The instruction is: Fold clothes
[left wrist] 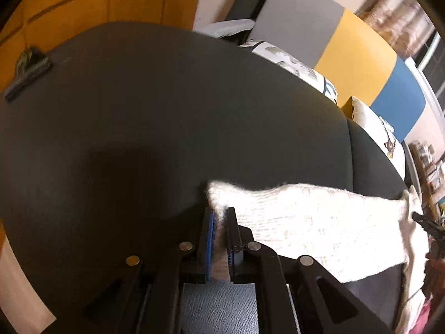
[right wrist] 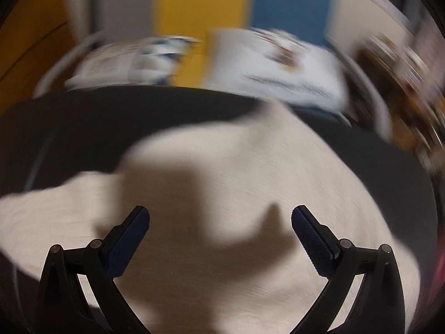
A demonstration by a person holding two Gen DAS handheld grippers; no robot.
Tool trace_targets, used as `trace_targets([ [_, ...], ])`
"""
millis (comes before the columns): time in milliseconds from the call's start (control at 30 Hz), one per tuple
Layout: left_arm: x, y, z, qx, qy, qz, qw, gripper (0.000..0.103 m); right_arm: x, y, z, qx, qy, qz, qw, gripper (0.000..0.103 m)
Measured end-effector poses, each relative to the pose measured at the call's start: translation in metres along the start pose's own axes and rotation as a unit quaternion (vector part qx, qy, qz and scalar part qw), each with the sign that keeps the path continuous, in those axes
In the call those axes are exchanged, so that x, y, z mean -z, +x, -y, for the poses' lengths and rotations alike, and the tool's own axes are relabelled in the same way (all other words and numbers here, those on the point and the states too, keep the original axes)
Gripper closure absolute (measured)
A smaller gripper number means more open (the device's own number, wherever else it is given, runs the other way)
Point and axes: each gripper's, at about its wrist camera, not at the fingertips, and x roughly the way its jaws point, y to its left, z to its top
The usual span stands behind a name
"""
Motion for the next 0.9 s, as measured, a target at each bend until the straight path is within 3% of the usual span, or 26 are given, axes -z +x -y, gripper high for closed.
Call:
trace_targets([
  [67, 0.01, -0.003, -0.007, 0.0, -0.013, 0.002, 0.9999, 0.095, -0.008, 0.02, -0.029, 0.005, -0.053, -0.013, 0.999, 0.0],
  [133, 0.02, -0.004, -0.012, -0.002, -0.024, 0.008, 0.9997, 0.095, -0.013, 0.043, -0.037, 0.036, -0.056, -0.041, 0.997, 0.0],
  [233, 0.028, -0.007, -0.013, -0.007, -0.033, 0.015, 0.9993, 0.095, -0.026, 0.064, -0.017, -0.001, 0.076, -0.048, 0.996, 0.0],
  [367, 0.023, -0.003, -0.015, -0.008, -0.05, 0.01, 0.9987, 0.095, -0.032, 0.068, -0.019, 0.013, 0.094, -0.028, 0.995, 0.0],
  [467, 0.015, 0.001, -0.019, -0.002, -0.066, 0.002, 0.9978, 0.093, -0.042, 0.069, -0.02, -0.005, 0.092, -0.05, 0.994, 0.0],
  [533, 0.011, -0.004, -0.024, 0.009, -0.076, 0.001, 0.997, 0.092, -0.042, 0.053, -0.018, -0.025, 0.088, -0.042, 0.995, 0.0],
  [667, 0.007, -0.026, -0.037, 0.028, -0.093, 0.021, 0.9951, 0.092, -0.011, -0.011, -0.006, -0.095, 0.095, -0.006, 0.991, 0.0],
  [733, 0.009, -0.046, -0.036, 0.048, -0.077, 0.037, 0.9952, 0.09, 0.031, -0.058, 0.011, -0.149, 0.115, 0.008, 0.982, 0.0],
  [833, 0.019, -0.059, 0.016, 0.142, -0.024, 0.01, 0.9895, 0.088, 0.093, -0.11, 0.036, -0.171, 0.152, 0.02, 0.973, 0.0],
  [900, 0.041, -0.06, 0.057, 0.205, 0.023, -0.032, 0.9779, 0.088, 0.143, -0.139, 0.057, -0.177, 0.193, 0.033, 0.965, 0.0],
])
